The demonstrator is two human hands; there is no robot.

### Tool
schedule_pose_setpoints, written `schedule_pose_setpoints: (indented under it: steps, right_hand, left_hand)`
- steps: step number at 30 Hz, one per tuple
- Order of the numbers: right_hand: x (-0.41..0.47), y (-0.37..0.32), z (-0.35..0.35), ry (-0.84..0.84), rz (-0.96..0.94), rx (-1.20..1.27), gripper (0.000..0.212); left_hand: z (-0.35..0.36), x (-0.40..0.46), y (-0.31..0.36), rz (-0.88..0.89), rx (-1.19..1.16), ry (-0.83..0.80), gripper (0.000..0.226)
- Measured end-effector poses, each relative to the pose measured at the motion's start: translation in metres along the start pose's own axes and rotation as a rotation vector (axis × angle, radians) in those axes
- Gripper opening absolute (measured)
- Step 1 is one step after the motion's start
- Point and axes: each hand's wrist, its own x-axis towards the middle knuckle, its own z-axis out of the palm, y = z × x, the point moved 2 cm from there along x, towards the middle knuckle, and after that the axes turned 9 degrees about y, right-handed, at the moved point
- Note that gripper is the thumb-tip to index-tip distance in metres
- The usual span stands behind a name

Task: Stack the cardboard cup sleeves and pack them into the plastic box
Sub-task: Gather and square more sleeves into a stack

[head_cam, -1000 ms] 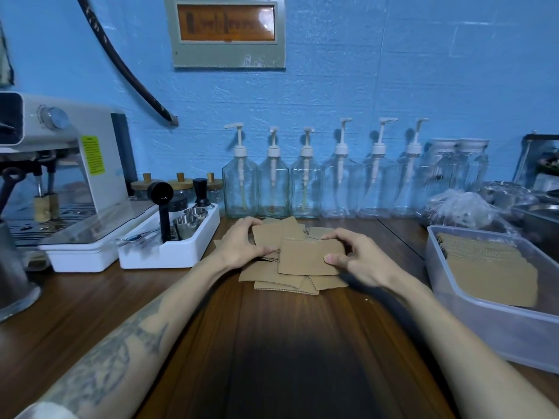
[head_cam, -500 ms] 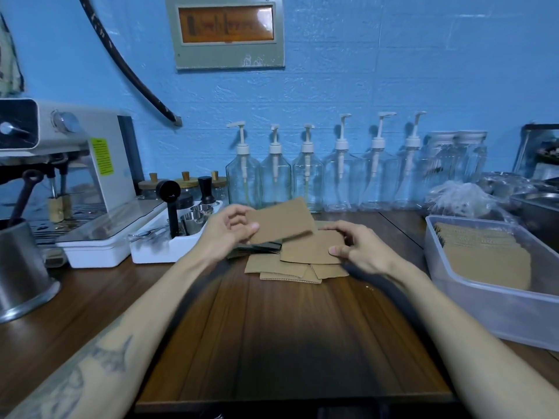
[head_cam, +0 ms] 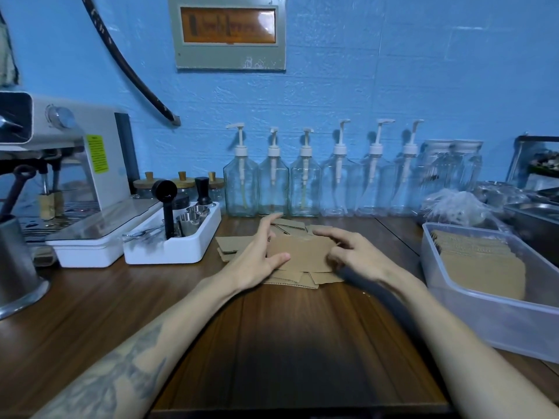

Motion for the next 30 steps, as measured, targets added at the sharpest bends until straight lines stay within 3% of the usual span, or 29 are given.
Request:
schedule_pose_setpoints:
  steps: [6, 16, 19, 23, 30]
  right_hand:
    - [-0.001, 0.000, 0.011, 0.041, -0.070, -0.070, 0.054]
    - [-0.004, 0.006, 0.016, 0.052, -0.081, -0.033, 0.039]
    - [-0.003, 0.005, 0.008, 0.079, -0.073, -0.035, 0.038]
    - [-0.005, 0.011, -0.010, 0.139, -0.020, -0.034, 0.038]
    - [-0.003, 0.027, -0.025, 0.238, 0.048, -0.039, 0.035]
  left_hand:
    - [0.009, -0.002, -0.004, 0.104, 0.230, -0.037, 0.045]
    - [0.020, -0.004, -0.003, 0.127, 0.455, -0.018, 0.065]
    - [0.016, -0.001, -0.001, 0.149, 0.346, -0.042, 0.051]
    - [0.004, 0.011, -0.001, 0.027, 0.058, -0.098, 0.047]
    - [-0.022, 0.058, -0.013, 0.020, 0.098, 0.044, 0.014]
